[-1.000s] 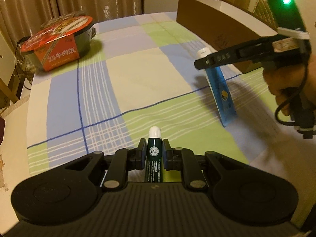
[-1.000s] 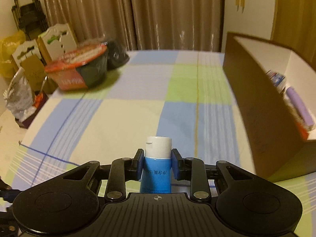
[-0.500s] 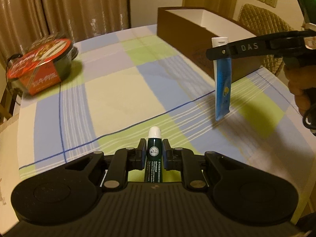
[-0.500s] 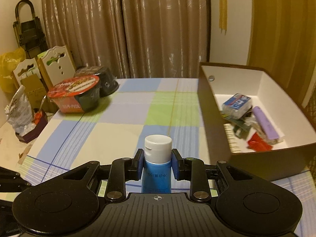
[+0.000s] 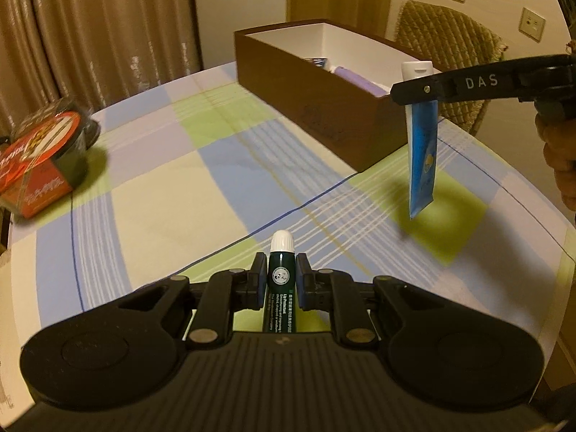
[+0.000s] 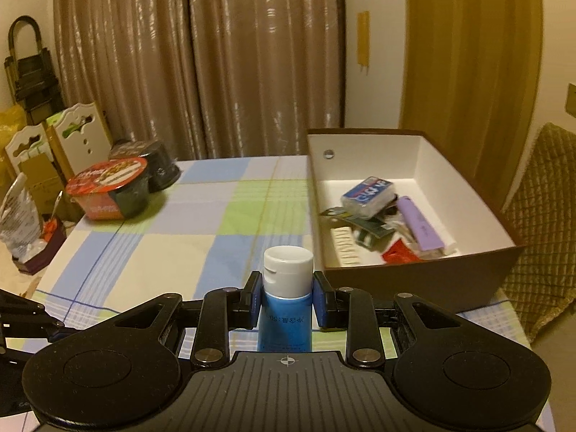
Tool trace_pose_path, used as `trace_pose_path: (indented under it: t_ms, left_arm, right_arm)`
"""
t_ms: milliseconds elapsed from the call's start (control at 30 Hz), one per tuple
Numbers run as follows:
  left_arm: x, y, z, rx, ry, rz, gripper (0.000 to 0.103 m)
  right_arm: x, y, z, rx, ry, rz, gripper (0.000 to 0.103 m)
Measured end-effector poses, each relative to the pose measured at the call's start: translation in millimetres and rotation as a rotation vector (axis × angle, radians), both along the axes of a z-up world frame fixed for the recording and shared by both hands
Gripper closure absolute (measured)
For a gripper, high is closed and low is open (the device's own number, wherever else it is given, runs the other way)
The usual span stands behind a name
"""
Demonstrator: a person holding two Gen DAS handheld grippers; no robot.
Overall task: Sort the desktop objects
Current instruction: 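Carry the green tube and blue toothpaste over the brown box with both grippers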
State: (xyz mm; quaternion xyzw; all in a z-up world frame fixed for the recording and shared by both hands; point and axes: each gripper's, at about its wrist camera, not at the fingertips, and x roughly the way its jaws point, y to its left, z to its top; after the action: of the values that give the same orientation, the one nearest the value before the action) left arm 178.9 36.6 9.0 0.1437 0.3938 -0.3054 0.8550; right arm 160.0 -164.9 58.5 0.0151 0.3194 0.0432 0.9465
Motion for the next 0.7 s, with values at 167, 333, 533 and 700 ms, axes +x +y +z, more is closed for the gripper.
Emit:
trace_pose_path:
  t_ms: [167, 333, 533, 700]
  left_arm:
    - [-1, -12, 3, 0.001, -0.009, -0.037, 0.090]
    - [-2, -24, 4, 0.001, -0.014, -0.073, 0.090]
    - [2, -37, 9, -0.011, -0.025, -0.116, 0.090]
    - [12, -55, 22, -0.027, -0.054, -0.159, 0.090]
  right_arm:
    - [-9, -14, 4, -0.001, -0.008, -0.033, 0.075]
    - [-16, -26, 7, -0.003, -0.009, -0.064, 0.075]
    - [-22, -39, 13, -0.013, -0.017, -0.096, 0.075]
    - [-25, -54, 25, -0.032, -0.040, -0.126, 0.075]
